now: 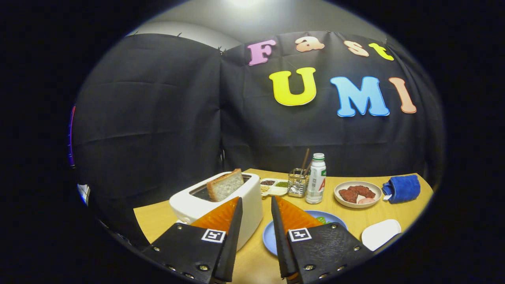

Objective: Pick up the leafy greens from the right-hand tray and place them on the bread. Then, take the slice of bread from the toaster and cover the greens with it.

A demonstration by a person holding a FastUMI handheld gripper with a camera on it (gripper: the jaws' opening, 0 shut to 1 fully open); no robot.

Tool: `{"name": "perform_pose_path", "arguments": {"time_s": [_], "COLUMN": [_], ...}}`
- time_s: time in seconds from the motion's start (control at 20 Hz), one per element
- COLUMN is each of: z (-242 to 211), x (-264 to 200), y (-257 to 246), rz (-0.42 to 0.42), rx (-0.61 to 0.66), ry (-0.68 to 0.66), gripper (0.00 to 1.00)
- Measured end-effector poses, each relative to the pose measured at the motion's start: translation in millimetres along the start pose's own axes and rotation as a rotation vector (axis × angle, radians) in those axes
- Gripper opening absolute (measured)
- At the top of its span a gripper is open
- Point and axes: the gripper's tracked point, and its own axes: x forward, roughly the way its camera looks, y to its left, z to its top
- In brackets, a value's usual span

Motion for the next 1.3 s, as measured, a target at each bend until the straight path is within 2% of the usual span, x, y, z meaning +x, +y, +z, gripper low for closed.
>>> {"name": "perform_pose_path", "arguments": {"time_s": [0.2, 0.45, 0.85, 1.1, 1.15, 1.2, 1.25, 1.3], "z": [10, 11, -5, -12, -17, -15, -12, -12], "x": [18, 41, 78, 86, 90, 89, 88, 90], "y": [38, 58, 63, 49, 55, 59, 47, 49], "rz": [0.04, 0.03, -0.044, -0.125, -0.097, -0.082, -0.104, -0.089], "rx": [-0.042, -0.045, -0.052, -0.056, -0.04, -0.038, -0.029, 0.004], "ry": [-0.023, 0.001, 0.068, 0.091, 0.093, 0.093, 0.081, 0.084], "gripper": [0.44, 0.44, 0.44, 0.44, 0.19, 0.2, 0.2, 0.08]}}
